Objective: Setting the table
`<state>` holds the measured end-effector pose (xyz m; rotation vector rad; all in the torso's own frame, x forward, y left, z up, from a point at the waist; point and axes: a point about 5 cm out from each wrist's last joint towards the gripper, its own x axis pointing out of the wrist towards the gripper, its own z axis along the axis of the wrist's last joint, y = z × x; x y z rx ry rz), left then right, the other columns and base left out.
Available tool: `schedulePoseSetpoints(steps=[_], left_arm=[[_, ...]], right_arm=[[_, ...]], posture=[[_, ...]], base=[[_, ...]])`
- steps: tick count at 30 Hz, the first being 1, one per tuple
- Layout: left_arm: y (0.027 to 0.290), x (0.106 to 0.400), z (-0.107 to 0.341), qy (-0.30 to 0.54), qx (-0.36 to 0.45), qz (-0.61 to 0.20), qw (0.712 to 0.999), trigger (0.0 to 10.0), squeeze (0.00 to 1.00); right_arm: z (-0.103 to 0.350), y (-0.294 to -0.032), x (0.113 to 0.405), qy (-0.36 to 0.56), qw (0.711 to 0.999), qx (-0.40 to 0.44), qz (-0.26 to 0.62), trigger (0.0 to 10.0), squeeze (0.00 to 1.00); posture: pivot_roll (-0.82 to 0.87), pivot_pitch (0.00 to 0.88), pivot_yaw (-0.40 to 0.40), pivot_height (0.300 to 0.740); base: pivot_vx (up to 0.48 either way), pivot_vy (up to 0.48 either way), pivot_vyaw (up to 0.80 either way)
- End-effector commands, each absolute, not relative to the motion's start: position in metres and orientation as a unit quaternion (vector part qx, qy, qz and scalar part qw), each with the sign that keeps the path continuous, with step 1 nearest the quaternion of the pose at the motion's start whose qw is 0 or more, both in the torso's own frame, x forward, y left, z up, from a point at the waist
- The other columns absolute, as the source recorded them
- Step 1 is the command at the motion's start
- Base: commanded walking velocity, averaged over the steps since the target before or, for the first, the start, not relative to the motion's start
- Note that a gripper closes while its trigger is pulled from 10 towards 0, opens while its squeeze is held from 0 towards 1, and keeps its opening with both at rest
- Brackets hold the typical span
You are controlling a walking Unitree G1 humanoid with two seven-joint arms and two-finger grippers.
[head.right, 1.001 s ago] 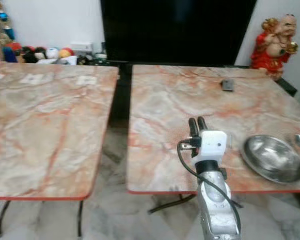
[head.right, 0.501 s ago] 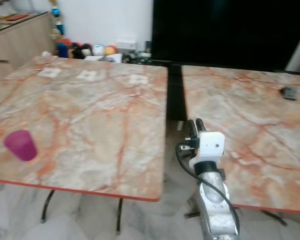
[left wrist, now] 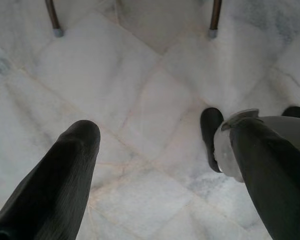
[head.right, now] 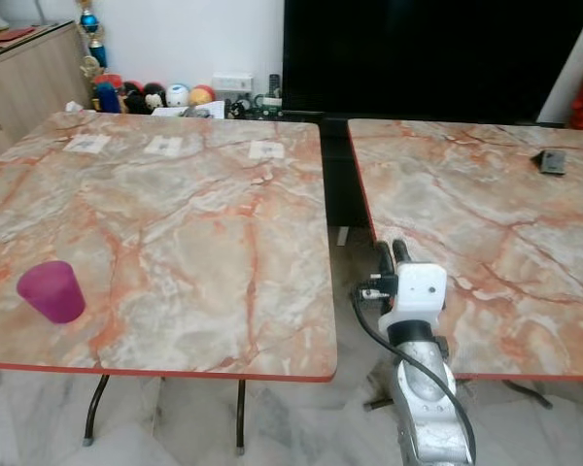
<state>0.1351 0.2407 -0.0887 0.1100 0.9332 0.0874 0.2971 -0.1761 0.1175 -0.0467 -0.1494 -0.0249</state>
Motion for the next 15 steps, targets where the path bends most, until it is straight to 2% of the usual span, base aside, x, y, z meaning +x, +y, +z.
schedulePoseSetpoints(steps=[1,15], left_arm=[[0.241,0.133,-0.090,0.456,0.054,0.045,0.887,10.0,0.00],[0.248,0.132,-0.088,0.452,0.054,0.048,0.889,10.0,0.00]], right_arm=[[0.106,-0.183,0.294,-0.050,0.998,-0.030,-0.020,10.0,0.00],[0.057,-0.183,0.281,0.035,0.999,-0.025,0.015,10.0,0.00]], posture=[[0.00,0.048,-0.020,0.740],[0.00,0.054,-0.021,0.740]], base=[[0.000,0.000,0.00],[0.000,0.000,0.00]])
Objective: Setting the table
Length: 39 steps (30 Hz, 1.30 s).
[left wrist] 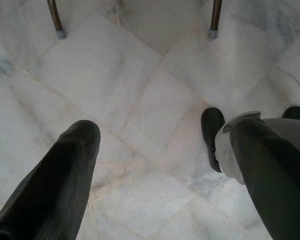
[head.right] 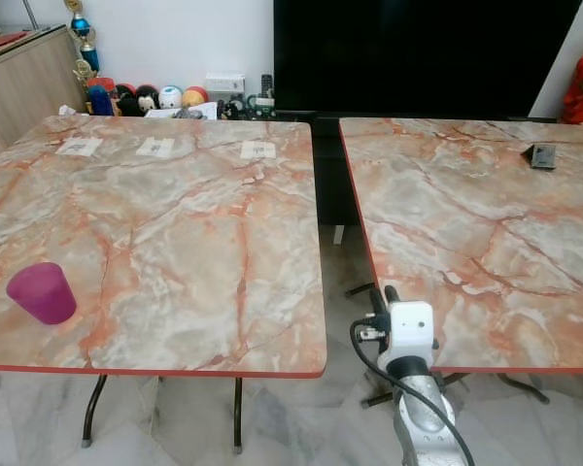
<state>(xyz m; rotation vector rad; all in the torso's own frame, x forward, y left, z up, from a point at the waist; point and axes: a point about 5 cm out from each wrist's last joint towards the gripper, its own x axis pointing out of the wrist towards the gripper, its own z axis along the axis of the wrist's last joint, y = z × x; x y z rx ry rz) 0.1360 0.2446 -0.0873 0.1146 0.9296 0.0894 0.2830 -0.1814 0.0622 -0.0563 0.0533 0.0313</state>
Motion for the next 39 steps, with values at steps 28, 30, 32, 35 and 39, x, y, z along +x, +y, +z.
schedulePoseSetpoints(steps=[28,30,32,35,39], left_arm=[[0.242,0.132,-0.089,0.453,0.052,0.045,0.889,10.0,0.00],[0.242,0.133,-0.089,0.452,0.052,0.045,0.889,10.0,0.00],[0.242,0.133,-0.089,0.452,0.052,0.044,0.889,10.0,0.00],[0.241,0.133,-0.089,0.452,0.052,0.044,0.889,10.0,0.00],[0.241,0.133,-0.089,0.452,0.051,0.044,0.890,10.0,0.00]], right_arm=[[-0.002,-0.178,0.260,0.151,0.987,-0.002,0.046,10.0,0.00],[-0.008,-0.179,0.257,0.167,0.985,0.001,0.046,10.0,0.00],[-0.014,-0.179,0.254,0.184,0.982,0.010,0.042,10.0,0.00],[-0.026,-0.181,0.247,0.222,0.974,0.013,0.032,10.0,0.00],[-0.043,-0.181,0.233,0.278,0.960,0.020,0.023,10.0,0.00]], posture=[[0.00,0.054,-0.025,0.740],[0.00,0.055,-0.024,0.740],[0.00,0.055,-0.024,0.740],[0.00,0.055,-0.025,0.740],[0.00,0.056,-0.022,0.740]], base=[[0.000,0.000,0.00],[0.000,0.000,0.00],[0.000,0.000,0.00],[0.000,0.000,0.00],[0.000,0.000,0.00]])
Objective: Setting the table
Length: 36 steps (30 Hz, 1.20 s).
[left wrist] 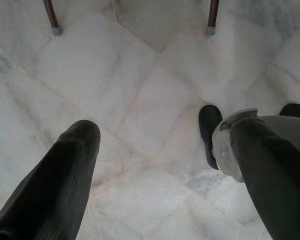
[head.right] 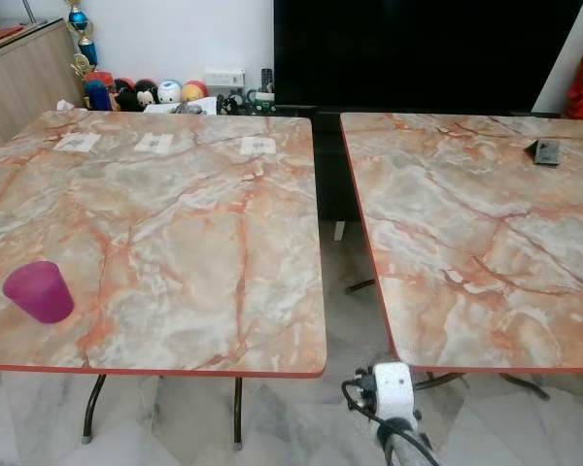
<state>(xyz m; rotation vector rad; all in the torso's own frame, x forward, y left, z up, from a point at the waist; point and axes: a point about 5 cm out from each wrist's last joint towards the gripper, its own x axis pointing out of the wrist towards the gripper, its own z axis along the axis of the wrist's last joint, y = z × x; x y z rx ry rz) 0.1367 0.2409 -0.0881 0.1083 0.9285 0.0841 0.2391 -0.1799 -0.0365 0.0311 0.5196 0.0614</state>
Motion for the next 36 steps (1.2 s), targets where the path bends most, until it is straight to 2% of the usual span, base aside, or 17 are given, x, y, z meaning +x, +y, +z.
schedulePoseSetpoints(steps=[1,4,13,16,23,27,36], left_arm=[[0.241,0.134,-0.089,0.452,0.051,0.044,0.890,10.0,0.00],[0.241,0.134,-0.089,0.452,0.052,0.045,0.890,10.0,0.00],[0.243,0.135,-0.088,0.450,0.051,0.045,0.891,10.0,0.00],[0.243,0.136,-0.088,0.445,0.051,0.044,0.893,10.0,0.00],[0.244,0.138,-0.086,0.437,0.052,0.041,0.897,10.0,0.00],[0.242,0.141,-0.085,0.435,0.059,0.037,0.898,10.0,0.00],[0.233,0.148,-0.085,0.429,0.061,0.030,0.901,10.0,0.00]], right_arm=[[-0.045,-0.181,0.231,0.286,0.958,0.022,0.022,10.0,0.00],[-0.063,-0.179,0.211,0.348,0.937,0.011,0.023,10.0,0.00],[-0.084,-0.177,0.179,0.424,0.906,-0.008,0.018,10.0,0.00],[-0.085,-0.177,0.176,0.429,0.903,-0.015,0.014,10.0,0.00],[-0.087,-0.174,0.175,0.434,0.901,0.002,0.004,10.0,0.00],[-0.088,-0.172,0.173,0.440,0.898,0.019,-0.010,10.0,0.00],[-0.083,-0.139,0.188,0.433,0.901,0.033,-0.011,10.0,0.00]], posture=[[0.00,0.056,-0.022,0.740],[0.01,0.056,-0.021,0.740],[0.01,0.058,-0.011,0.740],[0.01,0.061,-0.011,0.740],[0.01,0.062,-0.007,0.740],[0.01,0.059,-0.006,0.740],[0.01,0.051,0.000,0.740]], base=[[0.000,0.000,0.00],[0.000,0.000,0.00],[0.000,0.000,0.00],[0.000,0.000,0.20],[0.000,0.000,0.80],[0.000,0.000,0.00],[0.000,0.000,0.00]])
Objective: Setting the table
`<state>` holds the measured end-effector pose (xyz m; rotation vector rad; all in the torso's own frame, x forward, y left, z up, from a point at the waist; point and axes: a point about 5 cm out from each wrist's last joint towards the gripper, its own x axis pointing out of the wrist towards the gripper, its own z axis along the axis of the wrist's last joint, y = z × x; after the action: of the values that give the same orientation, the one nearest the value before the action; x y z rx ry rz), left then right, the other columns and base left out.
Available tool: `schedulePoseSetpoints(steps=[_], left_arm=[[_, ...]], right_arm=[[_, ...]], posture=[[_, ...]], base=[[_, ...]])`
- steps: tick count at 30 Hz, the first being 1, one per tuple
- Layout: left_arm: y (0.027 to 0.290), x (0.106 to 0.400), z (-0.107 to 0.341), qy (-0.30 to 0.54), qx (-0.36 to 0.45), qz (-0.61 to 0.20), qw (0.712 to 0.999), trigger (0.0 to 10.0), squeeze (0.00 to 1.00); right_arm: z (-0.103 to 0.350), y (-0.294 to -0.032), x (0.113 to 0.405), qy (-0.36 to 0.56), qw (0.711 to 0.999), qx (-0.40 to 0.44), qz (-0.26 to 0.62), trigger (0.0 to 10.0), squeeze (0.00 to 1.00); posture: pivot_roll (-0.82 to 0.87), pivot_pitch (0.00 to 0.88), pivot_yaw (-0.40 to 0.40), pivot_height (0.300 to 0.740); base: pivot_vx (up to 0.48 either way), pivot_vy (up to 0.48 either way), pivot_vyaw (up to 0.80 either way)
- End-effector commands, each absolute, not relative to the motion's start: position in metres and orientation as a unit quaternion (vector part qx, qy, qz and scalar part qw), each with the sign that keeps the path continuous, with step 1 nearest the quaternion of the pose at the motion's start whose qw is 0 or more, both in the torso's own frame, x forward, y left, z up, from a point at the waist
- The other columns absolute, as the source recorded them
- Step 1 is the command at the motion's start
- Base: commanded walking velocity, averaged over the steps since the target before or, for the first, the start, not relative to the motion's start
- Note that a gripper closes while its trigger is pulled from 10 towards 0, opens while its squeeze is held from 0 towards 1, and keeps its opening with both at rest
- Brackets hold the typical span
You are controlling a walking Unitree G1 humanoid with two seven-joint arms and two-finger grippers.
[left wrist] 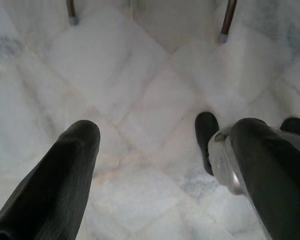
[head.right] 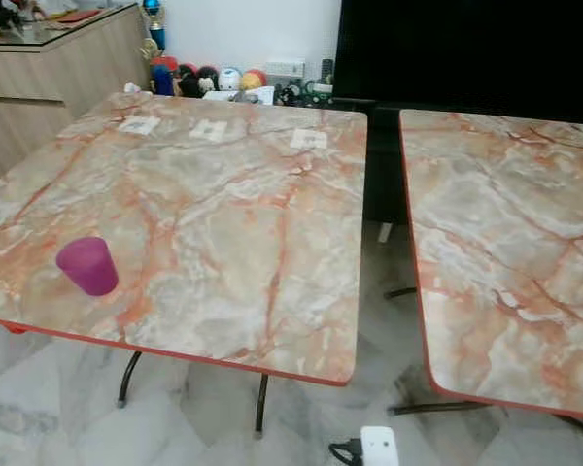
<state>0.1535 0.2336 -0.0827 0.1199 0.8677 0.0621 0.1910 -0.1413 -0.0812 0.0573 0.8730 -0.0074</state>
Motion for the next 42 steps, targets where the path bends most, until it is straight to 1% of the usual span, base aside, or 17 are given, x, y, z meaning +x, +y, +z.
schedulePoseSetpoints(steps=[1,3,8,11,12,17,19,33,42], left_arm=[[0.232,0.148,-0.085,0.431,0.060,0.030,0.900,10.0,0.00],[0.230,0.147,-0.087,0.434,0.058,0.030,0.899,10.0,0.00],[0.229,0.145,-0.088,0.439,0.055,0.030,0.897,10.0,0.00],[0.229,0.144,-0.088,0.442,0.054,0.031,0.895,10.0,0.00],[0.229,0.144,-0.089,0.443,0.054,0.032,0.894,10.0,0.00],[0.231,0.142,-0.089,0.448,0.056,0.033,0.891,10.0,0.00],[0.233,0.141,-0.089,0.452,0.057,0.034,0.890,10.0,0.00],[0.234,0.137,-0.090,0.456,0.058,0.034,0.888,10.0,0.00],[0.226,0.137,-0.092,0.456,0.054,0.031,0.888,10.0,0.00]], right_arm=[[-0.083,-0.136,0.190,0.432,0.901,0.034,-0.011,10.0,0.00],[-0.080,-0.126,0.195,0.430,0.902,0.036,-0.008,10.0,0.00],[-0.076,-0.113,0.202,0.426,0.904,0.036,-0.001,10.0,0.00],[-0.073,-0.107,0.205,0.423,0.906,0.031,0.007,10.0,0.00],[-0.076,-0.121,0.202,0.426,0.905,0.025,0.003,10.0,0.00],[-0.078,-0.128,0.200,0.428,0.903,0.026,-0.004,10.0,0.00],[-0.078,-0.128,0.199,0.429,0.903,0.027,-0.006,10.0,0.00],[-0.078,-0.130,0.199,0.431,0.902,0.032,-0.012,10.0,0.00],[-0.079,-0.132,0.199,0.431,0.902,0.030,-0.017,10.0,0.00]], posture=[[0.01,0.049,0.000,0.740],[0.01,0.048,0.000,0.740],[0.01,0.044,-0.002,0.740],[0.01,0.043,-0.002,0.740],[0.01,0.042,-0.003,0.740],[0.01,0.042,-0.003,0.740],[0.01,0.042,-0.003,0.740],[0.02,0.050,-0.006,0.740],[0.02,0.053,-0.007,0.740]], base=[[0.000,0.000,0.00],[0.000,0.000,0.00],[0.000,0.000,0.00],[0.000,0.388,0.00],[0.000,0.424,0.00],[0.000,0.414,0.00],[0.000,0.274,0.00],[0.000,0.000,0.00],[0.000,0.000,0.00]])
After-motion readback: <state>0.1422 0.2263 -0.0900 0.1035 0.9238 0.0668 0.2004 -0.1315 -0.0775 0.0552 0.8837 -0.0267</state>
